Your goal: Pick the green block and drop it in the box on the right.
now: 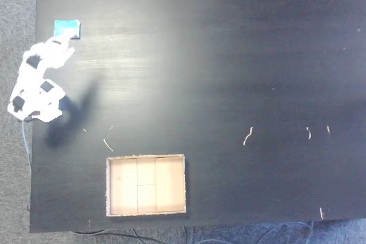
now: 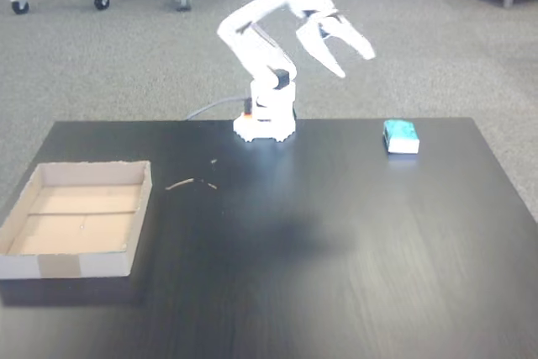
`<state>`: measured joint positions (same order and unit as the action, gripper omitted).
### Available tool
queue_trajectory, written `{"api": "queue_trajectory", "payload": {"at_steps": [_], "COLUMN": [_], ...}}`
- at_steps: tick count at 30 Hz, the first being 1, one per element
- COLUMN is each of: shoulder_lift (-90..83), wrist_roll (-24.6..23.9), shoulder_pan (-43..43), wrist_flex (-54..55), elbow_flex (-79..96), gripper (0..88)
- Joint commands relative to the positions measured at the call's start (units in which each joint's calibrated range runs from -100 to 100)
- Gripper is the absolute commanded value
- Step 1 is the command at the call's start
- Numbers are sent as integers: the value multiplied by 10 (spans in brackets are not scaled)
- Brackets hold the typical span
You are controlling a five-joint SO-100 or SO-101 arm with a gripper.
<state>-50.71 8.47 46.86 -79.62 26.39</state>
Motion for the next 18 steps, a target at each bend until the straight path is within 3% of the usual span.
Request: {"api": "queue_trajectory", "payload": {"at_steps": [1, 5, 18], "shoulder_lift": [150, 289, 573], "wrist_roll": [17, 5, -7], "shoulder_pan": [90, 145, 184], "wrist_flex": [-46, -79, 66], "elbow_flex": [-74, -92, -134], "gripper": [406, 399, 416]}}
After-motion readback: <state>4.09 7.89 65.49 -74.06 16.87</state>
